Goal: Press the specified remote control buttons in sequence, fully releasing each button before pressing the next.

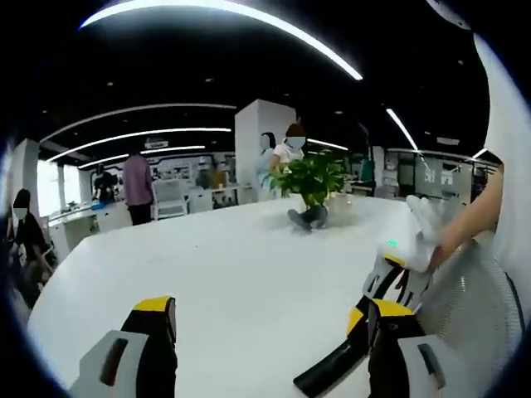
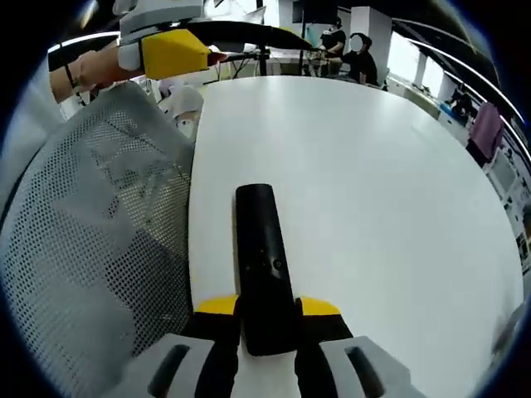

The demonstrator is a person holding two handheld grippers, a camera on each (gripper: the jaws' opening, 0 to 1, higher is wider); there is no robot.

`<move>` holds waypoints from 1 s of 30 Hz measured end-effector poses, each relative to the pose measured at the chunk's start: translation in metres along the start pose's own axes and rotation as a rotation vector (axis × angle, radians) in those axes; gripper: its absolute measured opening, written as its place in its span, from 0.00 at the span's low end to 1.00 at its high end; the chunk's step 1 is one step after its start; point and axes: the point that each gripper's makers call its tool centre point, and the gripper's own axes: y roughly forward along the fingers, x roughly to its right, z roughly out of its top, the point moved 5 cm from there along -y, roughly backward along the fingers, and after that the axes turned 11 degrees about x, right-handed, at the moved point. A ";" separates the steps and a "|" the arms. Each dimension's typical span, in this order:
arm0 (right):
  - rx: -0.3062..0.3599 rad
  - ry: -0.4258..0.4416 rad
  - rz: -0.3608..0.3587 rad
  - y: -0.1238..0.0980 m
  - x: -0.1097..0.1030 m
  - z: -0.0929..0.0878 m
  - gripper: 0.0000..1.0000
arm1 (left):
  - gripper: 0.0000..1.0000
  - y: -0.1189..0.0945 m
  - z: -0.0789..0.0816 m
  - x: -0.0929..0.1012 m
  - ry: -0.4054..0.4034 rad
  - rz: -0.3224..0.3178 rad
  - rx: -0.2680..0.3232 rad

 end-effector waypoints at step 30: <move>-0.078 -0.043 -0.015 0.002 0.118 0.005 0.22 | 1.00 -0.027 0.014 -0.036 -0.088 0.233 0.176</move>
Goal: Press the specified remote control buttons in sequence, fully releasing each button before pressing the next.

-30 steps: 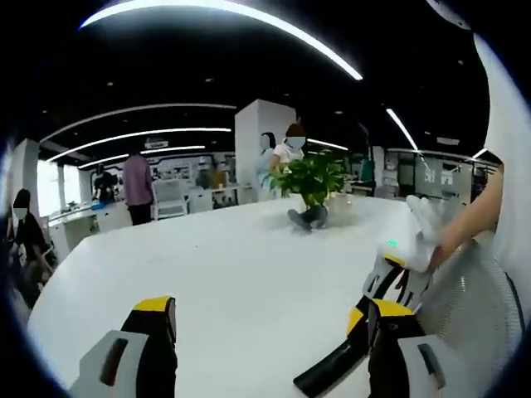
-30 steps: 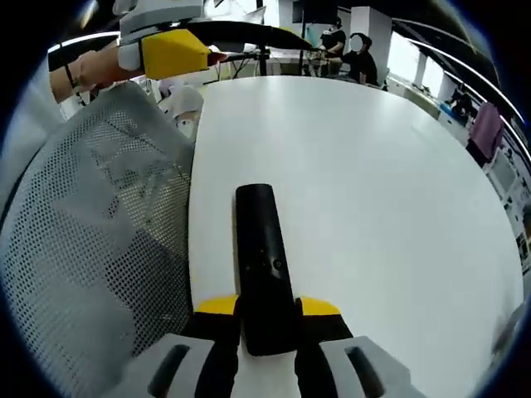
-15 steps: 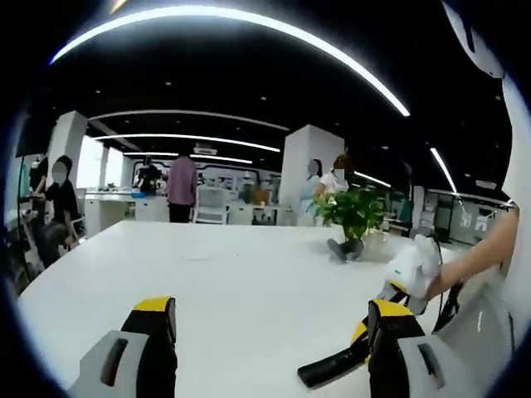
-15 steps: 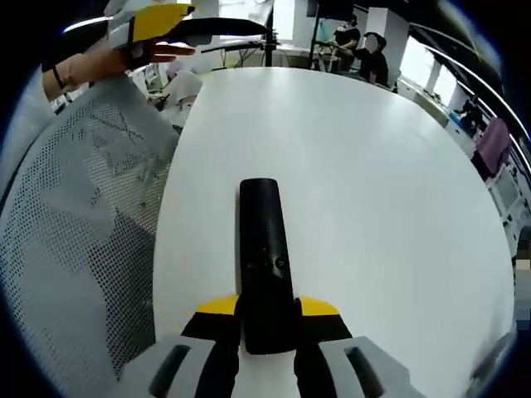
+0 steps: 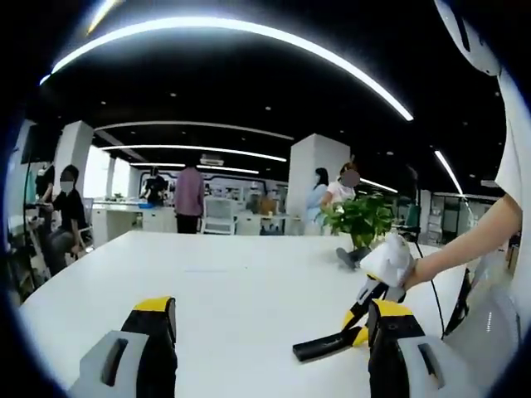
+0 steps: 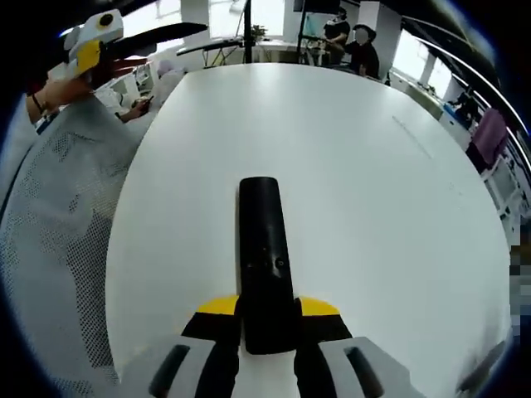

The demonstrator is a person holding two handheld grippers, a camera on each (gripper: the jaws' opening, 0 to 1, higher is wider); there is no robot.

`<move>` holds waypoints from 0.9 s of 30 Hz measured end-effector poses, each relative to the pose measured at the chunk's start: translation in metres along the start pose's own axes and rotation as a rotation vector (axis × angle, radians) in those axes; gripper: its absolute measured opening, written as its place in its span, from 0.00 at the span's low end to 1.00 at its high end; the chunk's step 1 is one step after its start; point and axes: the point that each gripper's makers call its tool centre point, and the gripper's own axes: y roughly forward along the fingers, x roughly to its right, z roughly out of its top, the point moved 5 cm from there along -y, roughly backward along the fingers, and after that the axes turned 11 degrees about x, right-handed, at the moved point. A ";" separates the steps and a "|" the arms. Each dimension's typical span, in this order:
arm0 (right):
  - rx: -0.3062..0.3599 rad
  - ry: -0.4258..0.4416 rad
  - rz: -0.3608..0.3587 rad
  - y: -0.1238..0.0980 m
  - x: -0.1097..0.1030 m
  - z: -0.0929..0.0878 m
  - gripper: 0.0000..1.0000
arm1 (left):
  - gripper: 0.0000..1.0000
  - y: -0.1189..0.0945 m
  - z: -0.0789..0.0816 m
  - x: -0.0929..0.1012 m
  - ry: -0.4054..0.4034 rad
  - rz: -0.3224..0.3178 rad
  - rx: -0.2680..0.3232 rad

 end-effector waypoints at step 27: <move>-0.066 -0.039 0.064 -0.006 0.079 0.000 0.22 | 1.00 -0.001 -0.003 -0.004 -0.015 0.032 -0.017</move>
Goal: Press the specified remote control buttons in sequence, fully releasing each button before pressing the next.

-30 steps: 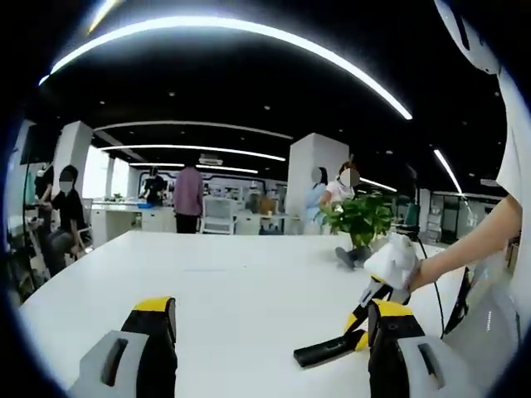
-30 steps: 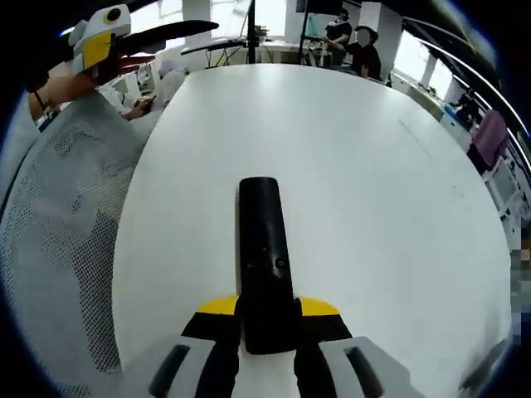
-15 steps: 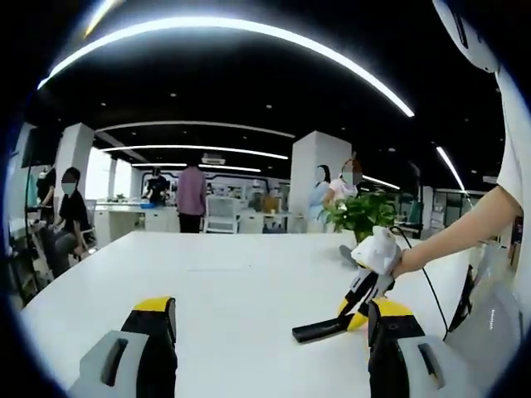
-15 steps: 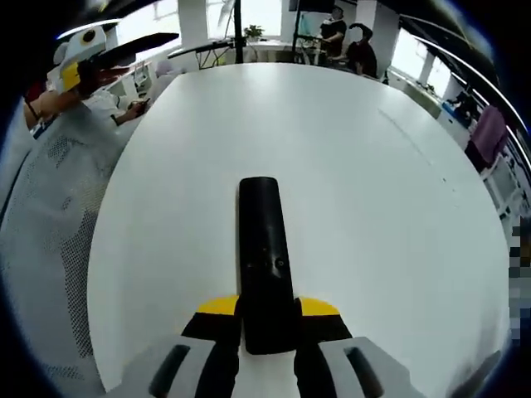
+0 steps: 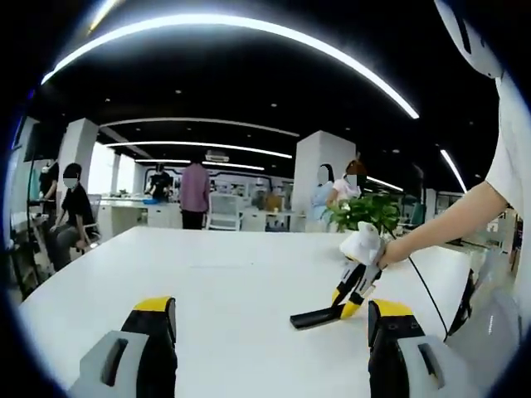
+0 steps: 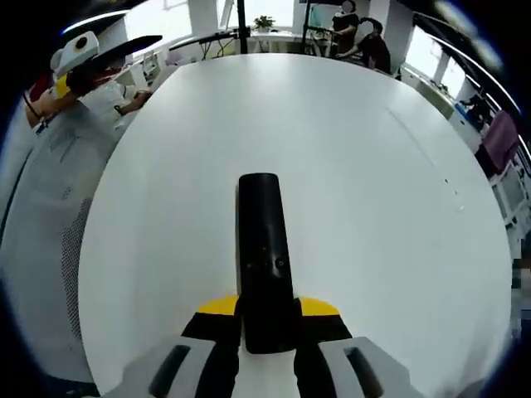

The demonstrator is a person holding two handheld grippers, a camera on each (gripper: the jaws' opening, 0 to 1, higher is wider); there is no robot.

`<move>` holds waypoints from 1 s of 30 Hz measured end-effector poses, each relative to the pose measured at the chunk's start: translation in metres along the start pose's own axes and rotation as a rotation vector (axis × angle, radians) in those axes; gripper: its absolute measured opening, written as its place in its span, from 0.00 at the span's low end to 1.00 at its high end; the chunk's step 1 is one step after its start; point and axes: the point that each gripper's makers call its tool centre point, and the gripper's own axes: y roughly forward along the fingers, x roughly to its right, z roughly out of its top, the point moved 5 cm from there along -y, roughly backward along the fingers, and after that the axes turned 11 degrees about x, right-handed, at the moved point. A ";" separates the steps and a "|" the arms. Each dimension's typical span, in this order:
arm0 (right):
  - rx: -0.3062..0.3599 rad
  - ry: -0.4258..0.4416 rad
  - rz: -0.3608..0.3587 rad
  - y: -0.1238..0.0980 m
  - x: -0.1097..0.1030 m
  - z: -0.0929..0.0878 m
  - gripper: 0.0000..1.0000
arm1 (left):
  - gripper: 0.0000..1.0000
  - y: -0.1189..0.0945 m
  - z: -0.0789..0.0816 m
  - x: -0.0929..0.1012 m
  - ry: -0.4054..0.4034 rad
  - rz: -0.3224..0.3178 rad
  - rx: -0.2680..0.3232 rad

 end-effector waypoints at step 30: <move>0.601 0.537 -0.443 -0.058 -0.037 0.012 0.77 | 1.00 -0.001 -0.004 -0.006 -0.002 0.014 -0.002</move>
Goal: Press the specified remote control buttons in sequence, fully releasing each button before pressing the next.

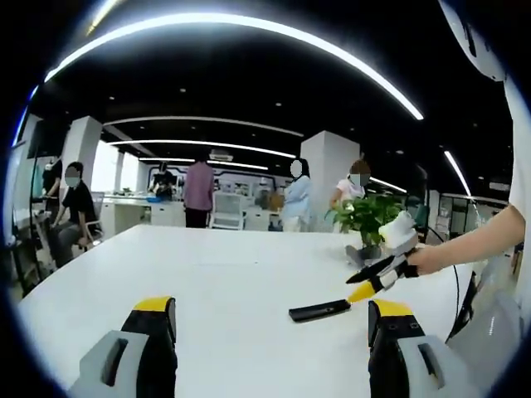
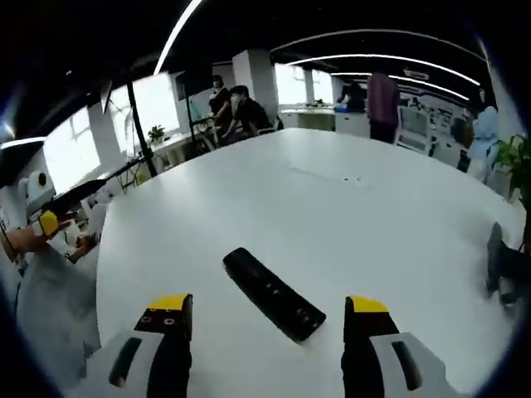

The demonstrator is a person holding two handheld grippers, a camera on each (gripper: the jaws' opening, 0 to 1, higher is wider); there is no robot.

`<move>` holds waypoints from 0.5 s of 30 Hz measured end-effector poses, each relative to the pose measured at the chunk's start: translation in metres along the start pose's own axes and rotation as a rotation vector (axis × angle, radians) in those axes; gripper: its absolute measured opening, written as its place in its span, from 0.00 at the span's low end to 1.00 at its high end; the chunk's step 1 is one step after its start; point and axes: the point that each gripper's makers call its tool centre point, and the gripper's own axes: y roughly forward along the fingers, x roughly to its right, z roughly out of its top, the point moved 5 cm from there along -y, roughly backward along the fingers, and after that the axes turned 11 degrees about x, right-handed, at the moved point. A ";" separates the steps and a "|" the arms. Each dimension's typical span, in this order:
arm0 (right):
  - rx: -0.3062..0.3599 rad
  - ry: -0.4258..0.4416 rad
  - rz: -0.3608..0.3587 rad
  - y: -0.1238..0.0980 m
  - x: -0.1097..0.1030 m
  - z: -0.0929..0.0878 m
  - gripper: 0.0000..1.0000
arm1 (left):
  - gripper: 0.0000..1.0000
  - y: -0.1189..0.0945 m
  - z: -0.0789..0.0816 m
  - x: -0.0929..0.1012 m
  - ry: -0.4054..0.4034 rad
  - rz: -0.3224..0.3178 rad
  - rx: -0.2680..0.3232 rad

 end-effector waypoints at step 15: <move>0.234 0.038 -0.204 -0.078 -0.039 0.004 0.93 | 1.00 0.000 -0.002 -0.001 0.005 -0.008 -0.008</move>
